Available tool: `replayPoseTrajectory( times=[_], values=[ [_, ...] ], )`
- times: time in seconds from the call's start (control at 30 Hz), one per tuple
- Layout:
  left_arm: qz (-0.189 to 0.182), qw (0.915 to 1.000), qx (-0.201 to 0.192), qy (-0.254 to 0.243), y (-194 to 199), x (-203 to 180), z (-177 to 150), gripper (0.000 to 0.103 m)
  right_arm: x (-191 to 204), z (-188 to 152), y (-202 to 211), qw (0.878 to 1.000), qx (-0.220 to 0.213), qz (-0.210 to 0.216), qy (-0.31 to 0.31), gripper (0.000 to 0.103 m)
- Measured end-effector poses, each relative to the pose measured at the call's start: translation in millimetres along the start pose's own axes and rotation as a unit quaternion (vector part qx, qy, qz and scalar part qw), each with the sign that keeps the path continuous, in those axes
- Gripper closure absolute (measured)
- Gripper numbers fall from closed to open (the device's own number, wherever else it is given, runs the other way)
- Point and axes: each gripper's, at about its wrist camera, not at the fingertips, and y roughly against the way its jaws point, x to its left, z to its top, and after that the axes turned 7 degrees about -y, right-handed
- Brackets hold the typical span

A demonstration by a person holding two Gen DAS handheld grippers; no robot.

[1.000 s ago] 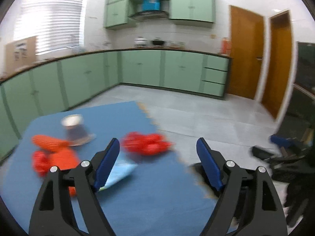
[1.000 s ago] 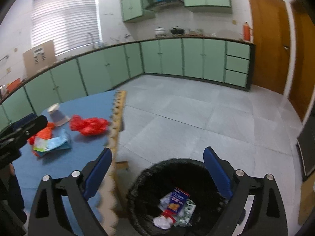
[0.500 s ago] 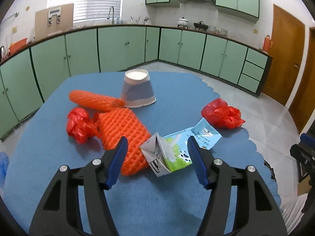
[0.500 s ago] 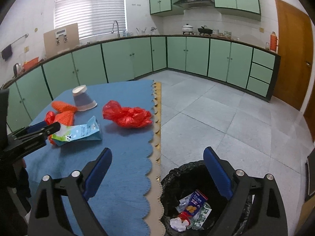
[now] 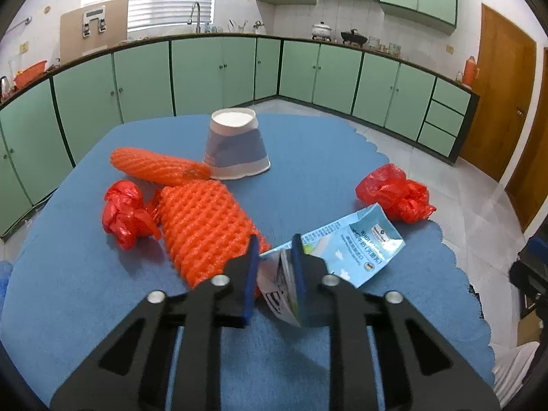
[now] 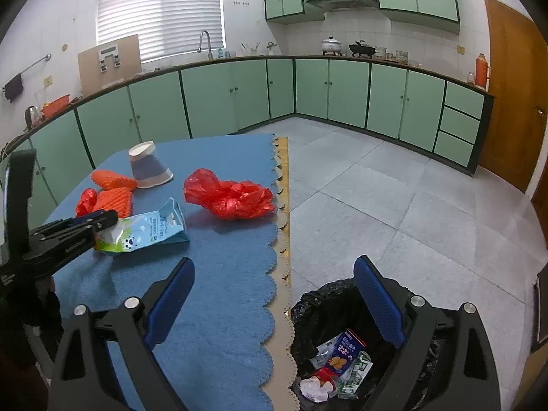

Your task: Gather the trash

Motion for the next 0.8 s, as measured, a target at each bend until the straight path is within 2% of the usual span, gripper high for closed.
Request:
replayPoseTrajectory(
  times=[0.23,0.37,0.5,0.53,0.57,0.63,0.73,0.8],
  values=[
    [-0.013,0.9997,-0.003,0.019,18,4,-11,0.092,8,0,0,1.000,-0.002,0.008,0.006,0.011],
    [-0.027,0.9995,0.008,0.010,25,-2,-21,0.092,9,-1,0,1.000,-0.001,0.011,0.007,0.011],
    [-0.048,0.9985,0.024,0.010,26,-3,-28,0.087,11,-2,0,1.000,0.001,0.012,0.010,0.011],
    [-0.053,0.9983,0.024,0.008,27,-4,-29,0.077,11,-2,1,1.000,0.000,0.012,0.010,0.011],
    [-0.053,0.9983,0.023,0.006,28,-5,-31,0.062,11,-2,1,1.000,0.000,0.012,0.010,0.011],
    [-0.054,0.9984,0.017,0.004,32,-8,-33,0.049,11,-2,1,1.000,0.000,0.012,0.010,0.011],
    [-0.064,0.9979,0.013,-0.003,36,-15,-37,0.036,11,-2,1,1.000,0.000,0.012,0.009,0.011],
    [-0.069,0.9975,0.014,-0.012,36,-21,-39,0.032,11,-2,2,1.000,-0.001,0.011,0.010,0.011]
  ],
)
